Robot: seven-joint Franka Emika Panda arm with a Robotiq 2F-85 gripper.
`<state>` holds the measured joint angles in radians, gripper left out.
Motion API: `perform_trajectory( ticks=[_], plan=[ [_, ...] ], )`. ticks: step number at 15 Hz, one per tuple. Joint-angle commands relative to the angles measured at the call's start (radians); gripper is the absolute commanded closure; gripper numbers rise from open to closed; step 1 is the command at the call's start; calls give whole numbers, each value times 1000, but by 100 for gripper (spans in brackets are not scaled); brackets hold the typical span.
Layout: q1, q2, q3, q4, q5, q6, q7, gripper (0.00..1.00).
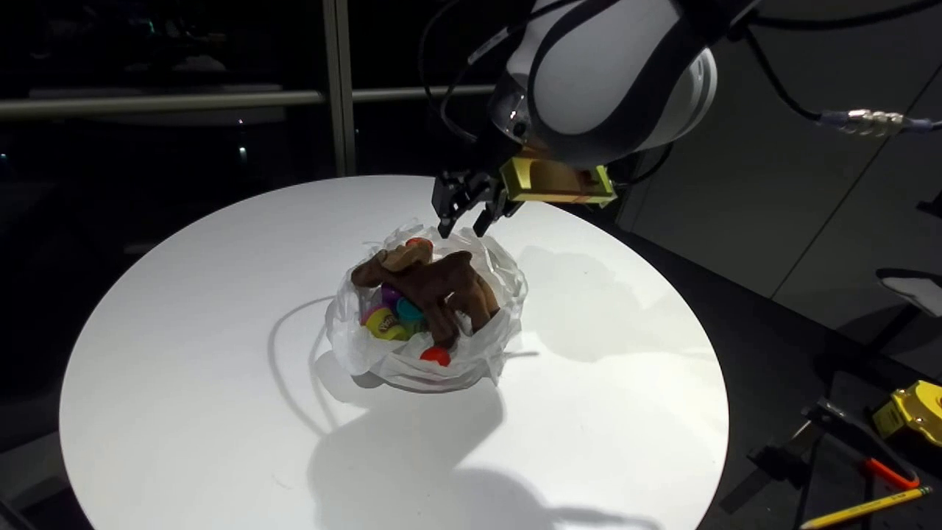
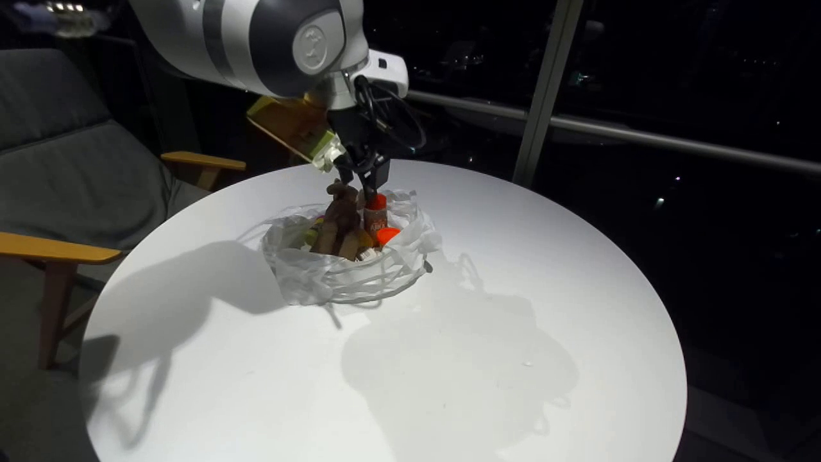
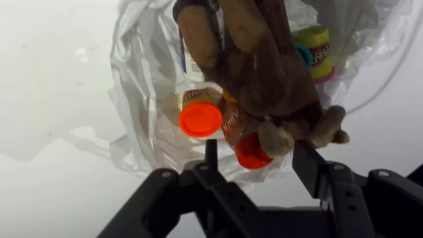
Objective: Put the objects on the table into the plastic bag.
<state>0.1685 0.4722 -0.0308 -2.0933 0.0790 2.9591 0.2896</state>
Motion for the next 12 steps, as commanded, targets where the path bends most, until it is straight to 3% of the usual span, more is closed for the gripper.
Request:
perform_trajectory(
  ticks=[1, 2, 4, 7, 12],
  plan=[
    [24, -216, -26, -127, -13, -47, 15, 8],
    [55, -267, -62, -148, -42, -84, 59, 1],
    [87, -369, -110, -186, -116, -209, 122, 0],
    [21, -519, -61, -248, -233, -436, 209, 0],
    [-44, -761, 15, -333, -33, -862, 88, 0]
  ],
)
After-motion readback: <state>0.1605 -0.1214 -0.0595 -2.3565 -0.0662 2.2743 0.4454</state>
